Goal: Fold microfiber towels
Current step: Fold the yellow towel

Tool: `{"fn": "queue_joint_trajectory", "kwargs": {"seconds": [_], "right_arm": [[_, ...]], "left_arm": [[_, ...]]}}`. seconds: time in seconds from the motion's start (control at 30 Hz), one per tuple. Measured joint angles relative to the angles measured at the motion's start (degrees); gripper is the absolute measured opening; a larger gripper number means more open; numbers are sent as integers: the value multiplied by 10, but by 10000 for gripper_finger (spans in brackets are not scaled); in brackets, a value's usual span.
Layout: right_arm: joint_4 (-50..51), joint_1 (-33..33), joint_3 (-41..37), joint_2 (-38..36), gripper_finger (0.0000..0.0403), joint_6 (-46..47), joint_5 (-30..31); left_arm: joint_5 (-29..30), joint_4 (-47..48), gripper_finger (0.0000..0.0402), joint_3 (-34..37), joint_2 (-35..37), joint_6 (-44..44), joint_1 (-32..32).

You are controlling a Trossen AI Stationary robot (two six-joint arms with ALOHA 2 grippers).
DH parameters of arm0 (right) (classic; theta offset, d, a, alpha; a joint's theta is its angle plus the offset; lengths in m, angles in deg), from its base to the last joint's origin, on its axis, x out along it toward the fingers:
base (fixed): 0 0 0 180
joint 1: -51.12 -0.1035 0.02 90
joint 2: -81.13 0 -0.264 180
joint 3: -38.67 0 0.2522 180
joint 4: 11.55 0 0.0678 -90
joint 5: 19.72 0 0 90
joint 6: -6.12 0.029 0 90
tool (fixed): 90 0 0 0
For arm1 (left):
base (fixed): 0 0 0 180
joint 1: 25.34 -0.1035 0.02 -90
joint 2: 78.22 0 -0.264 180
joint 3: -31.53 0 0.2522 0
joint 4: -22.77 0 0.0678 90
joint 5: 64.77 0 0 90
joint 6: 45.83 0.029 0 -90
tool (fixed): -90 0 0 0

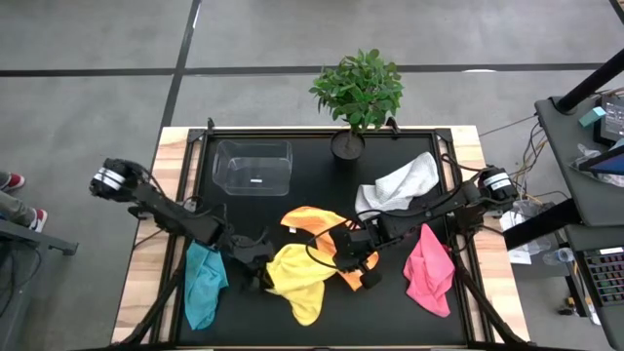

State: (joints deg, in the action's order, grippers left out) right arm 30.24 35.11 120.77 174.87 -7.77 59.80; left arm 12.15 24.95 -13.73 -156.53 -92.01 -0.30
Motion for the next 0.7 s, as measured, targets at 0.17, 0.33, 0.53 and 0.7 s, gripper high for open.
{"fn": "queue_joint_trajectory", "kwargs": {"seconds": [0.17, 0.33, 0.53, 0.7], "right_arm": [[-6, 0, -3, 0, 8, 0, 0], [-22, 0, -10, 0, 8, 0, 0], [-26, 0, -14, 0, 8, 8, 0], [-34, 1, -20, 0, 8, 6, 0]], "left_arm": [[110, 135, 14, 1, 74, 0, 0], [199, 205, 13, 1, 104, 1, 0], [203, 217, 23, 1, 103, 39, 0], [177, 211, 78, 1, 102, 85, 5]]}}
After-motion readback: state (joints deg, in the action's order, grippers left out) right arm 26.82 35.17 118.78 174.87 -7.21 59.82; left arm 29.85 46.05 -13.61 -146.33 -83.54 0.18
